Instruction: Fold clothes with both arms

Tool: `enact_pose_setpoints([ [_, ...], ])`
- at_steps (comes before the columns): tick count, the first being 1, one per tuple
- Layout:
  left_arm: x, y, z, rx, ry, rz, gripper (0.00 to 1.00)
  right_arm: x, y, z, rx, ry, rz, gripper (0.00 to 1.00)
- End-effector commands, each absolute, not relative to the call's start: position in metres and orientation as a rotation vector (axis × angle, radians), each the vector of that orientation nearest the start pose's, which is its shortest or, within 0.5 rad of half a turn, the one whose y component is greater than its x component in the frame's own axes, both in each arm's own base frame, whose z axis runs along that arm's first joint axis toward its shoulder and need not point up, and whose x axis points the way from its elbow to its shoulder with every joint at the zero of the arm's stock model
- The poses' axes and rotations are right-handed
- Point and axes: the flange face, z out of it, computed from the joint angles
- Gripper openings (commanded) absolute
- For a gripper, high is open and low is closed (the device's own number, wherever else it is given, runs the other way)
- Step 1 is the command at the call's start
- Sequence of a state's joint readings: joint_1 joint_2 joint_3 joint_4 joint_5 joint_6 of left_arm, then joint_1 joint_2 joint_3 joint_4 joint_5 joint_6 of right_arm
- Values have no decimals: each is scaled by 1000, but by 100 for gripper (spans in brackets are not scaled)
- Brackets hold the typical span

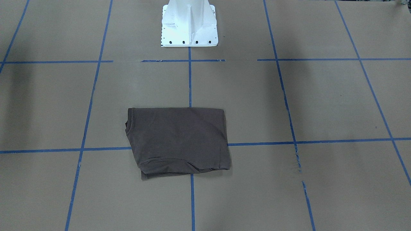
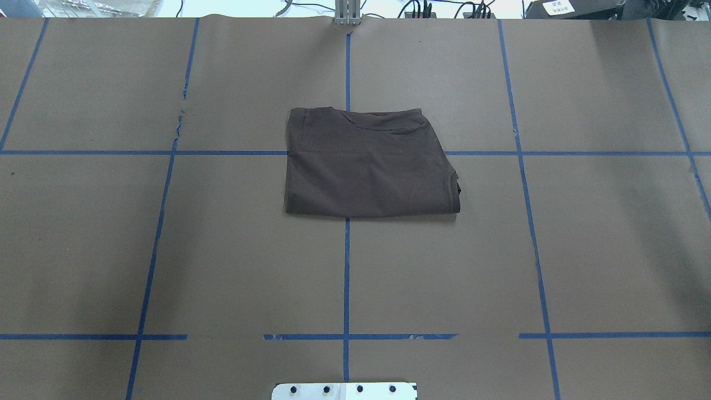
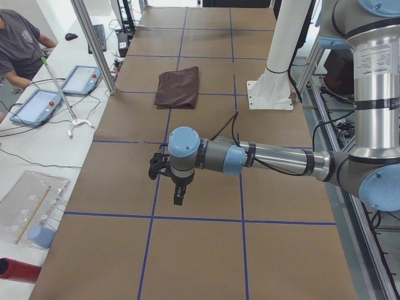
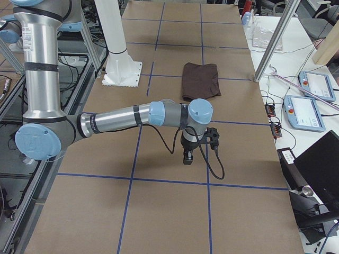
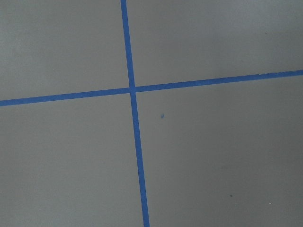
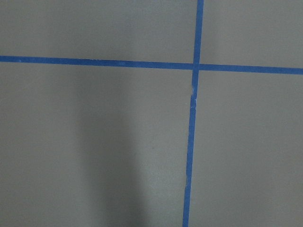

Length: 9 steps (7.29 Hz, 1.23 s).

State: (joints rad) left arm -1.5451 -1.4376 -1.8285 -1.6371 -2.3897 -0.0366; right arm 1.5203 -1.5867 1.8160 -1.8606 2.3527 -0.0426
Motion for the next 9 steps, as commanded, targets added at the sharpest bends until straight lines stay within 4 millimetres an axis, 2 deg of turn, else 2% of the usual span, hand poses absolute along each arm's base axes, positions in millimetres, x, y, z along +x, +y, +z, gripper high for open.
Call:
enact_pose_setpoints([
  [1,-48,-451,579,162,825,72,100,39,-473,579,-66,-782,-64,100],
  [2,-48,-454,575,171,827,78,100,38,-474,578,-68,-786,-62,100],
  [4,-48,-463,570,187,821,90,100,32,-479,603,-111,-877,-40,100],
  [6,-47,-462,561,201,826,96,100,34,-480,611,-33,-842,-79,100],
  [9,-48,-463,566,195,821,96,100,34,-483,607,-21,-838,-82,100],
])
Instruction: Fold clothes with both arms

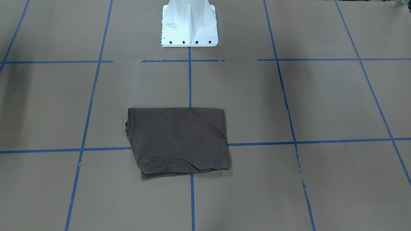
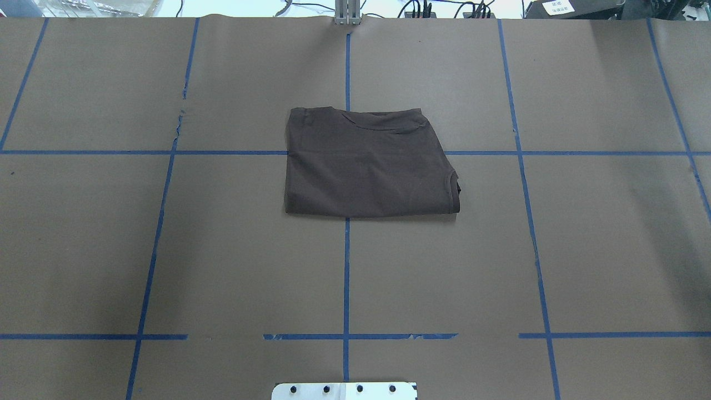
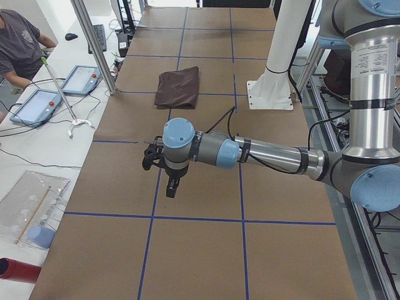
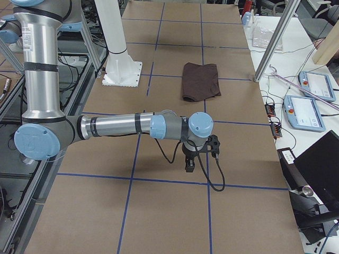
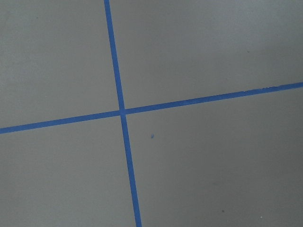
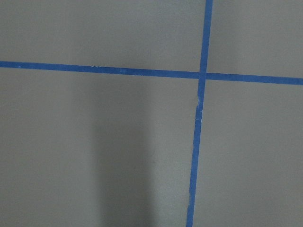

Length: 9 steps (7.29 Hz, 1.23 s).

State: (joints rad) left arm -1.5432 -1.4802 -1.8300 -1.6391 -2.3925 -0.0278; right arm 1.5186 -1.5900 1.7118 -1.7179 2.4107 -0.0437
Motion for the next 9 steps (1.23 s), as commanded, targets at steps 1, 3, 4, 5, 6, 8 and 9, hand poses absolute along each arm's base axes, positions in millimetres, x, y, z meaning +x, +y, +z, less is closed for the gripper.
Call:
enact_pose_setpoints([
  [1,-47,-463,563,200,826,97,100,35,-487,603,-10,-827,-87,100],
  [3,-48,-463,569,190,819,94,100,38,-489,607,37,-762,-98,100],
  [4,-48,-463,572,185,818,90,100,38,-489,608,26,-765,-76,100],
  [5,-47,-462,589,152,818,78,100,38,-487,610,22,-768,-74,100],
  [6,-47,-463,592,145,815,74,100,38,-487,610,22,-769,-74,100],
  [8,-49,-462,599,134,799,67,100,38,-487,609,24,-772,-74,100],
  [9,-52,-464,603,151,750,68,100,38,-488,608,25,-772,-75,100],
])
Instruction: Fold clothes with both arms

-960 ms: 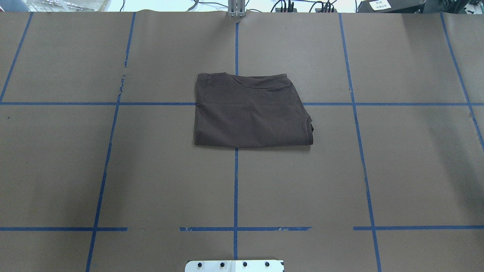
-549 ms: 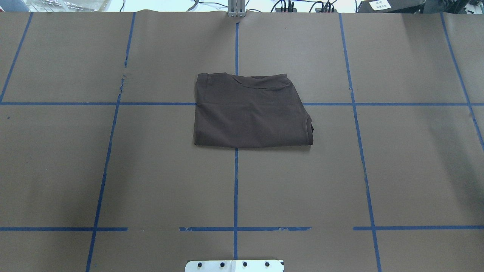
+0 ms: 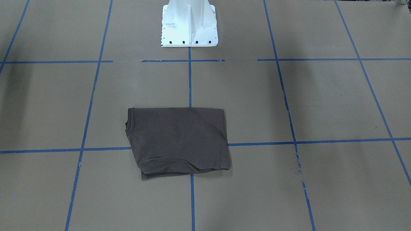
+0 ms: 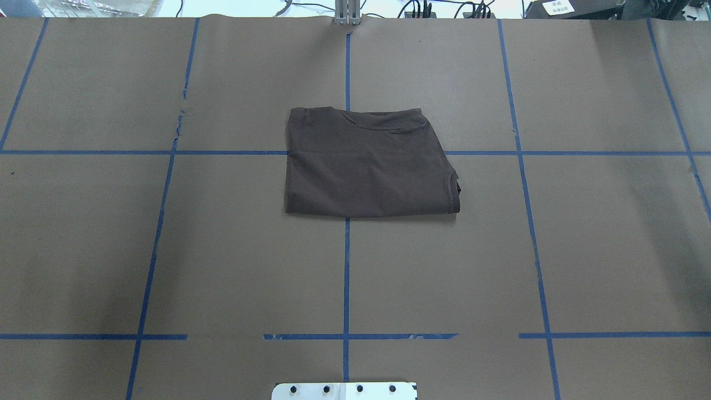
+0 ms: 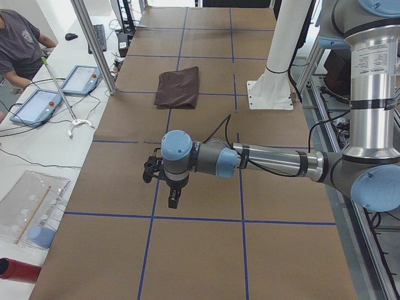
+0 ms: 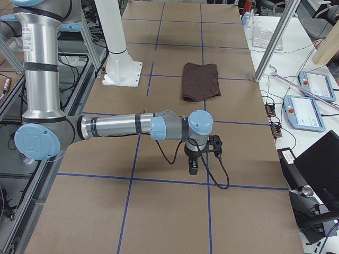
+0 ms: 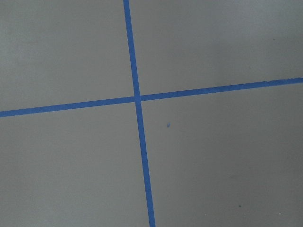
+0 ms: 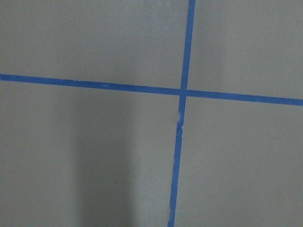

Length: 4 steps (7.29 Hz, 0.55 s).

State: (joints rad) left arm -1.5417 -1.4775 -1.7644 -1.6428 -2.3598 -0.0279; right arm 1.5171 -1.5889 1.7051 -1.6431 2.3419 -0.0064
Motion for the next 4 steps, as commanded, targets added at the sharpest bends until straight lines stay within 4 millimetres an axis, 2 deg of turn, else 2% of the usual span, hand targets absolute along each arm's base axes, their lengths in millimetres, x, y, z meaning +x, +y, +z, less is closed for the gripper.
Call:
enact_pose_setpoints([
  [1,-52,-464,606,156,747,68,100,38,-488,609,25,-772,-75,100],
  [4,-57,-466,614,154,684,60,100,38,-488,609,25,-771,-75,100],
])
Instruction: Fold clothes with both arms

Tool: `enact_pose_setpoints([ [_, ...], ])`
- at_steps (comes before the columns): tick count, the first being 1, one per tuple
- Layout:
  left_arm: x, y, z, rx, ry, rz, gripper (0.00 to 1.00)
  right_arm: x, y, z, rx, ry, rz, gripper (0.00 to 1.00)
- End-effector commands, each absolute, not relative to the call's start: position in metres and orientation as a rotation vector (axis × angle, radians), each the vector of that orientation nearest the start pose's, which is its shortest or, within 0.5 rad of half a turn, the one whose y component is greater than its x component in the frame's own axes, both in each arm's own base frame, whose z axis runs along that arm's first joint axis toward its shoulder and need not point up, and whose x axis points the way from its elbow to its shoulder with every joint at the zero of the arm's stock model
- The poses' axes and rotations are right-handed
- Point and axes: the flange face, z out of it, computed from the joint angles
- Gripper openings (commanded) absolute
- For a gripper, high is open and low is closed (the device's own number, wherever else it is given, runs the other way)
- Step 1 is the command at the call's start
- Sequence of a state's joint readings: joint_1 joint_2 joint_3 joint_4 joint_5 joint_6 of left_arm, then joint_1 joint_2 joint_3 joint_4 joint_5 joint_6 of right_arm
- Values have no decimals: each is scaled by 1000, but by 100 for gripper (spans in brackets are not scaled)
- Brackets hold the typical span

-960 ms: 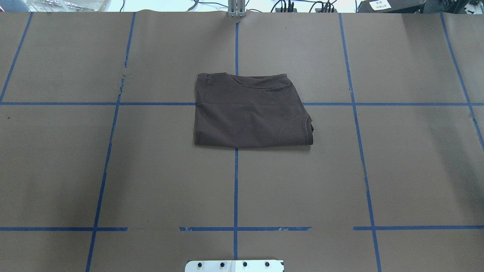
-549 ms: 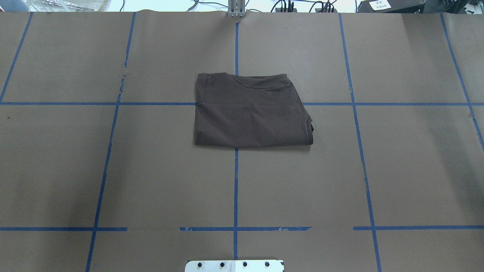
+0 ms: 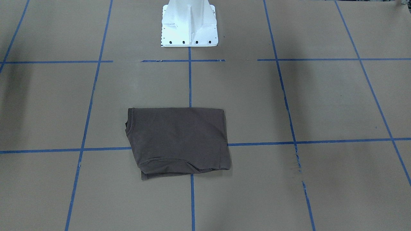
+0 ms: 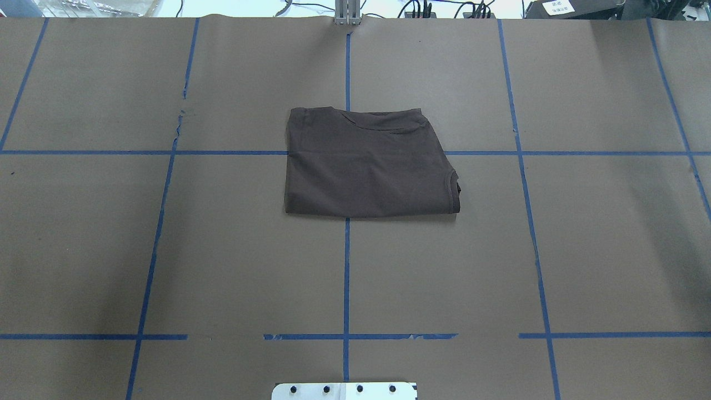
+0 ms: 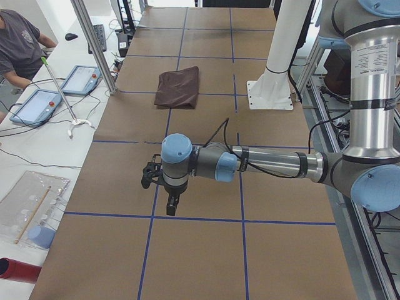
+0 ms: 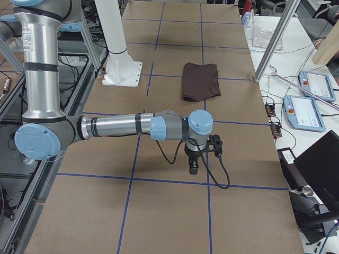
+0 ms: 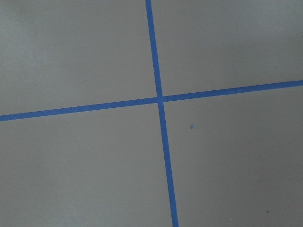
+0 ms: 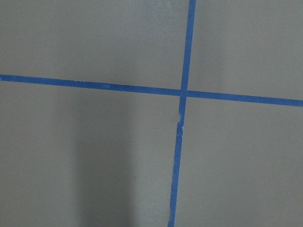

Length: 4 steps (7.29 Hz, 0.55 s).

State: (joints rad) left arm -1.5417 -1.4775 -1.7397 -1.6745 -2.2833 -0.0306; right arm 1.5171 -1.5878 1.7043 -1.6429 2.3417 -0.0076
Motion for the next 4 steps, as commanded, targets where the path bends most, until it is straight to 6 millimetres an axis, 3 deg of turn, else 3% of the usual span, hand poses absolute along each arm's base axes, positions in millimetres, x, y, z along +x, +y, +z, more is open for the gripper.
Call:
enact_pose_setpoints([
  [1,-57,-467,613,156,686,56,100,38,-488,608,26,-772,-76,100],
  [4,-55,-471,603,162,703,60,100,38,-488,609,24,-772,-74,100],
])
